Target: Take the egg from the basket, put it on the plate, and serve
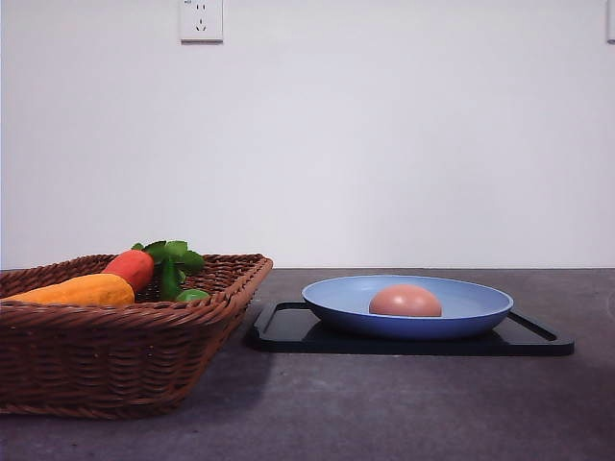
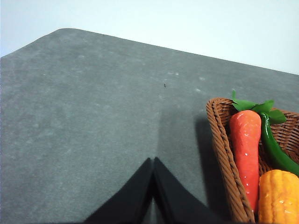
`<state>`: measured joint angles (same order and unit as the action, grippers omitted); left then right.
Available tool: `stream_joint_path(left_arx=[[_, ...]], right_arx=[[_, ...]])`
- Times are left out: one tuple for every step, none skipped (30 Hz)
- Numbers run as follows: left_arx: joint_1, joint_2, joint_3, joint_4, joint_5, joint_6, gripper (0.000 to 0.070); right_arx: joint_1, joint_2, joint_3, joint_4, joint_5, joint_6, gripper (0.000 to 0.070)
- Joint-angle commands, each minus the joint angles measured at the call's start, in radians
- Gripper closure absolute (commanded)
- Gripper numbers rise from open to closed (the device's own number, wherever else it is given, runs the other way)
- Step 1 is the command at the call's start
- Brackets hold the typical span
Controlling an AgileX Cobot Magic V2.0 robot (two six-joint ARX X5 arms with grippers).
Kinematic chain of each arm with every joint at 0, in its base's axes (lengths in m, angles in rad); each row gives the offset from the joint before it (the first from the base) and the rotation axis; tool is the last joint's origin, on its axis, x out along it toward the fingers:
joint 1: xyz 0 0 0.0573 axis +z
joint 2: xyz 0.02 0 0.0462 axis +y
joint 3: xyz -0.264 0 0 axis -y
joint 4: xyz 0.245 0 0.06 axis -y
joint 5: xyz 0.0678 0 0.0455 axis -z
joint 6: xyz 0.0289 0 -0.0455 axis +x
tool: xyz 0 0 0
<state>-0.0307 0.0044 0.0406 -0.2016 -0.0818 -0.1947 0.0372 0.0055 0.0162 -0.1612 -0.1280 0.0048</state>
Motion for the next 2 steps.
stream_joint_path(left_arx=[[0.0,-0.002,-0.02,-0.009,0.0,-0.001,0.07],[0.0,-0.002,-0.02,-0.009,0.0,-0.001,0.07]], right_arx=[[-0.001,-0.002,-0.006,0.003,0.0,0.01,0.07],[-0.001,-0.002,-0.006,0.003,0.0,0.01,0.07]])
